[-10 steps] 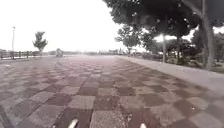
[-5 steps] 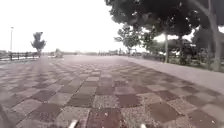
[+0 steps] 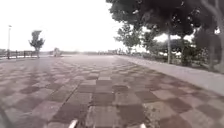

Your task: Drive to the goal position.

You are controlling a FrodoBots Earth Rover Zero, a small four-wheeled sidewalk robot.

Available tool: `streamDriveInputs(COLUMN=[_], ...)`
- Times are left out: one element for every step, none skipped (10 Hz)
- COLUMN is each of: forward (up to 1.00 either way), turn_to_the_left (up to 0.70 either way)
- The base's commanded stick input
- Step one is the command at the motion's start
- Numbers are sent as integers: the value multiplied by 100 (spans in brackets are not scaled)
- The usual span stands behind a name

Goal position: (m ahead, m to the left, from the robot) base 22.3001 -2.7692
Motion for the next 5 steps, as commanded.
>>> streamDriveInputs(forward=[70, 70, 70, 70, 70], turn_to_the_left=[0, 0, 0, 0, 0])
